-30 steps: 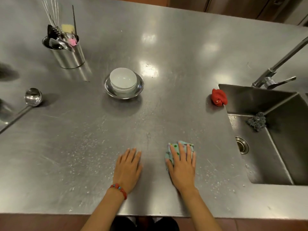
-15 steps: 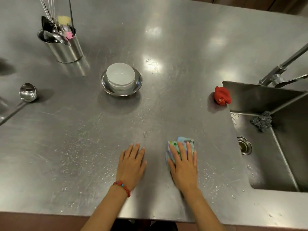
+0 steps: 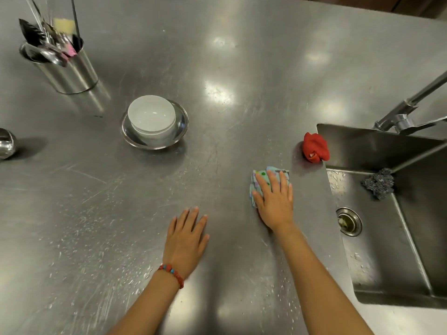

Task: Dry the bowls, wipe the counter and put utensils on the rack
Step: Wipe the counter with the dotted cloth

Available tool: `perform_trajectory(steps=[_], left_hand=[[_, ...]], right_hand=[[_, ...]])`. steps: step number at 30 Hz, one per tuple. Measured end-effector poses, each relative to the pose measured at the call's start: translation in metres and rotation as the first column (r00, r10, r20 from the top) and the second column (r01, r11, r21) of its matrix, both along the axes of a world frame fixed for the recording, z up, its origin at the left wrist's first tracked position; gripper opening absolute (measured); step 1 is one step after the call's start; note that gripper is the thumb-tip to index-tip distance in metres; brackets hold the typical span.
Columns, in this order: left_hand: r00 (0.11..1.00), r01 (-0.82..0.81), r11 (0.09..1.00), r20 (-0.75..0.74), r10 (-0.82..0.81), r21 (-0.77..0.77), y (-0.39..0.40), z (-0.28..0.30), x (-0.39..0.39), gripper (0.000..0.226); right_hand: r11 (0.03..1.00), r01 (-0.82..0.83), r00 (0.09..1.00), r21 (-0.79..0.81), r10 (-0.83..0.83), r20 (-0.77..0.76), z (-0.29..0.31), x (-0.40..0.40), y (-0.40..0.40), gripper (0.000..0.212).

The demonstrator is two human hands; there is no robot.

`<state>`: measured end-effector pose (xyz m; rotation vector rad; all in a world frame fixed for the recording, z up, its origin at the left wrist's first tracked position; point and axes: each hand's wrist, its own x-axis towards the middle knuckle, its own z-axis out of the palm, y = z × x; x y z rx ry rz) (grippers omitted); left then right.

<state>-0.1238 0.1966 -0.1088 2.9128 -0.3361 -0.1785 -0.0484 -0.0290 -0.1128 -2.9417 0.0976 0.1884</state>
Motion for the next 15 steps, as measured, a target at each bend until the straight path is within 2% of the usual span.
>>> perform_trajectory(steps=[7, 10, 15], left_hand=[[0.999, -0.034, 0.999, -0.030, 0.033, -0.033, -0.011, 0.006, 0.024, 0.042], [0.996, -0.053, 0.998, -0.070, 0.050, -0.042, -0.016, 0.006, 0.037, 0.046], [0.986, -0.080, 0.997, -0.148, 0.078, -0.011, -0.021, 0.001, 0.044, 0.056]], right_hand=[[0.994, -0.104, 0.988, 0.030, 0.100, 0.117, -0.015, -0.086, 0.007, 0.048], [0.993, -0.116, 0.986, 0.027, 0.112, 0.124, -0.014, -0.054, -0.004, 0.048], [0.999, -0.010, 0.991, 0.049, 0.004, 0.134, -0.018, 0.051, -0.031, 0.045]])
